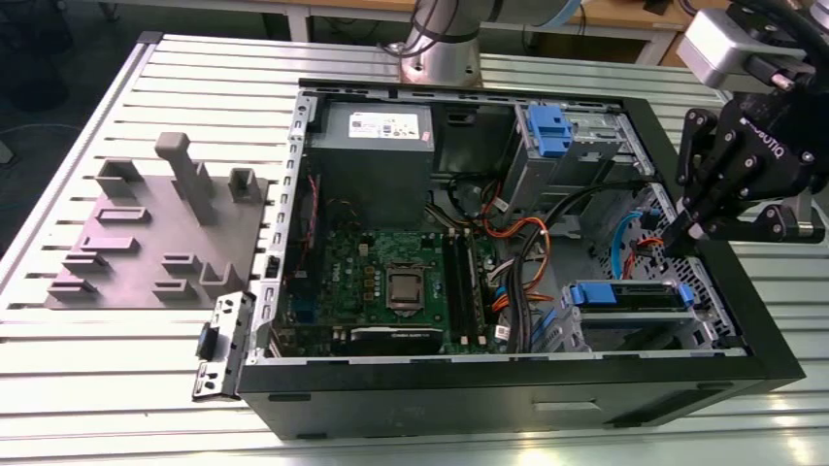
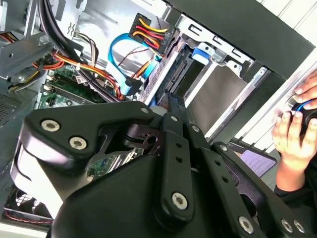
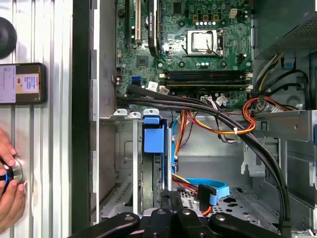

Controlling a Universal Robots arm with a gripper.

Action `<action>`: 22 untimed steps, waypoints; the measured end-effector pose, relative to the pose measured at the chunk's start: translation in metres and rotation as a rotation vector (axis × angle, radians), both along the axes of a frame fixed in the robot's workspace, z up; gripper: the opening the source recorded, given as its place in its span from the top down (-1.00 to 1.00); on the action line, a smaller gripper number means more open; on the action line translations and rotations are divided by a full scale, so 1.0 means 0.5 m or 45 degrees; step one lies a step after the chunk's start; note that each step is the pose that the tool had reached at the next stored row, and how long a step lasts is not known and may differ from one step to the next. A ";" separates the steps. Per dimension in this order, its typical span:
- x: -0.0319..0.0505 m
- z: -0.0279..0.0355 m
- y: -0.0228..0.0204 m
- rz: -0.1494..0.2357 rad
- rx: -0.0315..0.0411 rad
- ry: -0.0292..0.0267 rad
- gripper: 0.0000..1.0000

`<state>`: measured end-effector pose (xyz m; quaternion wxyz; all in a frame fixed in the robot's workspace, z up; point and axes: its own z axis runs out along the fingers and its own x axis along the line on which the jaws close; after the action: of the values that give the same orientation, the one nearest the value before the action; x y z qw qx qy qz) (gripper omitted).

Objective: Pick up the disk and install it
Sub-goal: 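Insert the first disk wire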

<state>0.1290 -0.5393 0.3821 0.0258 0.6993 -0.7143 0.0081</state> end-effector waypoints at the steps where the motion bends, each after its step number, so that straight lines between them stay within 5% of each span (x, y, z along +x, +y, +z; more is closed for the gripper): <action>1: 0.002 -0.001 0.0006 0.000 0.0001 -0.0001 0.79; 8: 0.018 -0.012 0.0107 0.000 0.0000 0.0001 0.79; 17: 0.034 -0.030 0.0381 0.000 0.0000 0.0004 0.79; 22: 0.045 -0.041 0.0461 0.001 0.0000 0.0011 0.79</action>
<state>0.1513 -0.5162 0.3617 0.0261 0.6995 -0.7141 0.0079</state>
